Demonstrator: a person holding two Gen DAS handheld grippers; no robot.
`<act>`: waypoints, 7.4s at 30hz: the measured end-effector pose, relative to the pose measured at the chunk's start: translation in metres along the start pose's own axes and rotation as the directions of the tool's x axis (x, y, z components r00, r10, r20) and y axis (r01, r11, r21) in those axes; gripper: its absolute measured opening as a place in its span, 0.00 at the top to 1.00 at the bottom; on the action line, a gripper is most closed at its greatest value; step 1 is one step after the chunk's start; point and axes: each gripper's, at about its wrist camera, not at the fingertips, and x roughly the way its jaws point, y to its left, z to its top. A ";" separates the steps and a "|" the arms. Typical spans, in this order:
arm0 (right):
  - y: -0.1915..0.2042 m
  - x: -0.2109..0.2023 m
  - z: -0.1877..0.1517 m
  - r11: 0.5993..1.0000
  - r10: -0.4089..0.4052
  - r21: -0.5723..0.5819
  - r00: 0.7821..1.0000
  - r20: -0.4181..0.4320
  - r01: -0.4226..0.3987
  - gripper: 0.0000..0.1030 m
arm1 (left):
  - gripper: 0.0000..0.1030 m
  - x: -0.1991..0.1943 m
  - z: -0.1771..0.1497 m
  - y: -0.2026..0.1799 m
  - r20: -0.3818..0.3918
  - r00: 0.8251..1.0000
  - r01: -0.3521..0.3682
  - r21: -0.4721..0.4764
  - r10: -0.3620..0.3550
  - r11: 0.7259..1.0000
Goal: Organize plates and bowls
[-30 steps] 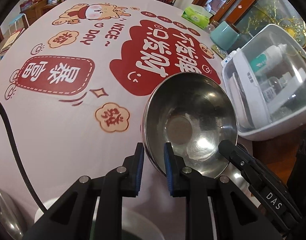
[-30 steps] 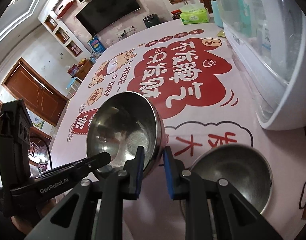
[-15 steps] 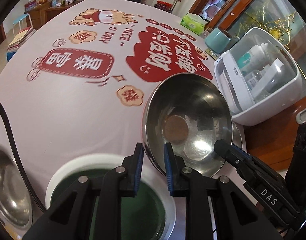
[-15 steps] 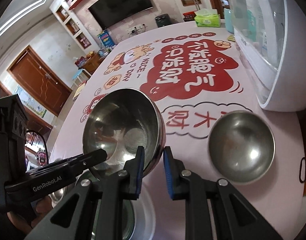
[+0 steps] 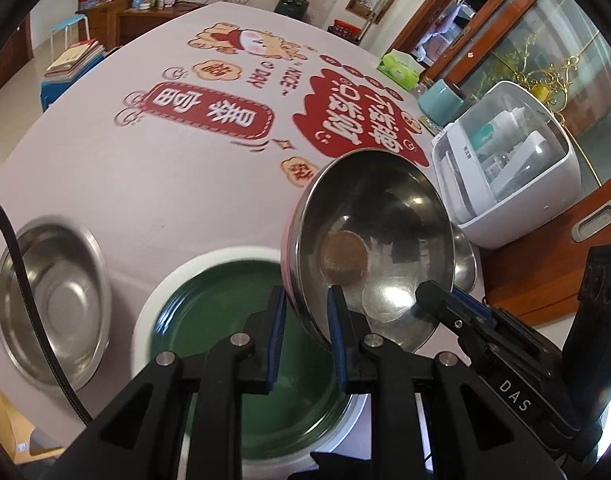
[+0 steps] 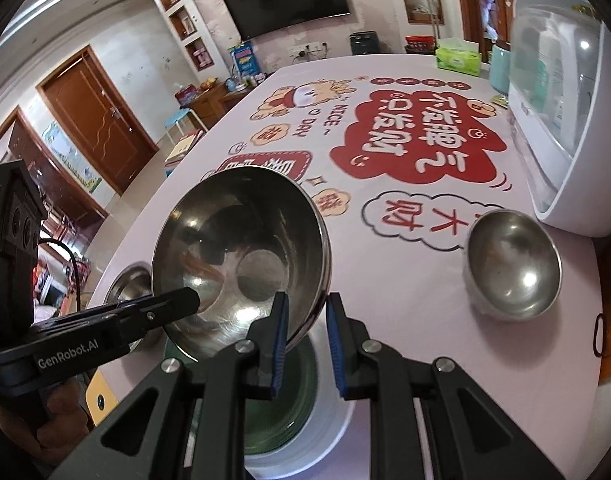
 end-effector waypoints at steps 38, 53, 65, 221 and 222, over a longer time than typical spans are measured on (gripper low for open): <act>0.201 0.058 -0.031 0.996 0.033 -0.080 0.995 -0.089 -0.040 0.78 | 0.76 -0.079 -0.005 0.177 -0.165 0.976 -0.125 0.104 0.141 0.987; 0.226 0.075 -0.055 0.999 -0.025 0.043 0.994 -0.110 0.030 0.78 | 0.71 -0.054 -0.009 0.214 -0.317 0.943 -0.044 0.186 0.102 0.982; 0.231 0.078 -0.057 0.999 -0.019 0.047 0.992 -0.126 0.025 0.72 | 0.66 -0.055 -0.010 0.210 -0.296 0.948 -0.057 0.209 0.119 0.976; -0.135 -0.024 -0.030 0.956 -0.130 0.277 0.987 0.093 0.099 0.82 | 0.84 0.101 0.017 -0.140 -0.159 0.980 0.157 0.277 -0.116 0.948; -0.130 -0.025 -0.030 0.959 -0.128 0.264 0.987 0.097 0.099 0.82 | 0.84 0.097 0.016 -0.136 -0.153 0.981 0.159 0.269 -0.121 0.950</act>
